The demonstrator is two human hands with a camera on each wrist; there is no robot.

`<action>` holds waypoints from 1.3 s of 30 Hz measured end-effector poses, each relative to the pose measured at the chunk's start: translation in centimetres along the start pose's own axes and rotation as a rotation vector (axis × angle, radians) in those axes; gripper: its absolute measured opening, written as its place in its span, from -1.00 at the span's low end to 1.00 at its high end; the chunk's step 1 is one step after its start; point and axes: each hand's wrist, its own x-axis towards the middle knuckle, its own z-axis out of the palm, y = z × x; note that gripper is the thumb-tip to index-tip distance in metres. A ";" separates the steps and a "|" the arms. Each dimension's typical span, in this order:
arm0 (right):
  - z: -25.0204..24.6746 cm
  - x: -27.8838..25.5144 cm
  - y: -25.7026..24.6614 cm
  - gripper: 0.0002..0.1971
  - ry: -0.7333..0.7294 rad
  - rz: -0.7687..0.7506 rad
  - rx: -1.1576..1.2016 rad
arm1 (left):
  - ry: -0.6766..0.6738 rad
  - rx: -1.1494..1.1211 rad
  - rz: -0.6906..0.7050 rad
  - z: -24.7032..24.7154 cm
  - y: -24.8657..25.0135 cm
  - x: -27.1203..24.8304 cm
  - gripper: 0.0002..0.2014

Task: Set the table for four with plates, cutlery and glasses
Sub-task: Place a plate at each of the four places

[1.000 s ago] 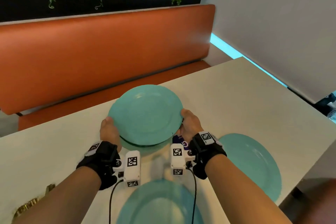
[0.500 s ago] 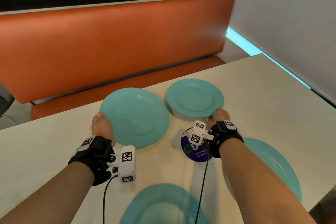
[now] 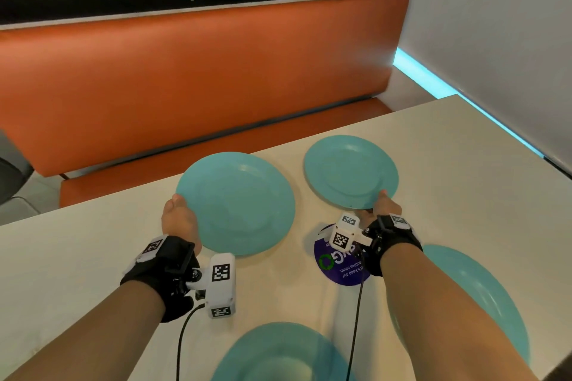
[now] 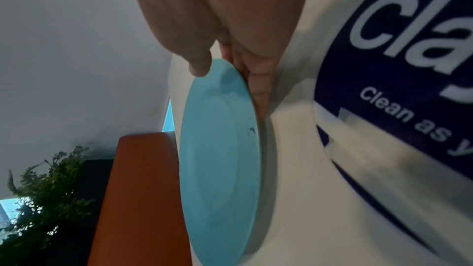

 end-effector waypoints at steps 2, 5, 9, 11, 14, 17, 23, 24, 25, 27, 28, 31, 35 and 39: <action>-0.2 1.5 0.3 -0.61 0.000 -0.011 -0.021 | -0.003 0.017 0.008 0.0 0.0 0.0 -0.52; -0.2 1.1 -0.1 -0.62 -0.006 0.009 0.025 | 0.001 0.023 0.005 0.0 -0.1 0.1 -0.52; 0.0 0.4 -0.7 -0.52 -0.002 -0.028 0.017 | -0.006 0.014 0.002 -0.1 -0.3 0.2 -0.53; 0.1 0.4 -0.7 -0.39 0.008 -0.041 -0.005 | -0.004 0.022 0.004 -0.2 -0.3 0.3 -0.53; 0.2 -0.3 -1.2 -0.35 0.029 -0.065 -0.143 | 0.001 0.025 -0.009 -0.2 -0.3 0.3 -0.53; -0.1 -0.5 -1.4 -0.36 0.043 -0.089 -0.250 | -0.004 -0.001 -0.024 -0.2 -0.4 0.3 -0.53; 0.6 -3.5 -0.6 -0.48 0.153 -0.269 -0.498 | 0.032 -0.164 -0.170 -0.4 -0.7 0.4 -0.52; 1.1 -4.5 0.1 -0.57 0.127 -0.340 -0.547 | 0.040 -0.222 -0.207 -0.3 -0.4 0.4 -0.50; 1.8 -5.3 1.1 -0.69 0.054 -0.383 -0.600 | 0.031 -0.216 -0.208 -0.3 -0.3 0.6 -0.49; 3.0 -7.2 3.6 -0.82 -0.214 -0.339 -0.659 | 0.011 -0.256 -0.168 -0.6 -0.6 0.4 -0.53; 3.5 -8.1 4.8 -0.78 -0.345 -0.254 -0.650 | -0.014 -0.193 -0.135 -0.6 -0.8 0.4 -0.54; 4.6 -10.0 7.3 -0.77 -0.504 -0.087 -0.577 | -0.110 -0.209 -0.108 -1.3 -1.6 1.3 -0.55; 5.7 -10.9 8.6 -0.73 -0.539 -0.037 -0.502 | -0.174 -0.203 -0.110 -3.6 -3.4 4.6 -0.47; 7.2 -10.7 9.9 -0.71 -0.530 -0.028 -0.523 | -0.175 0.005 -0.147 -5.9 -4.4 7.4 -0.85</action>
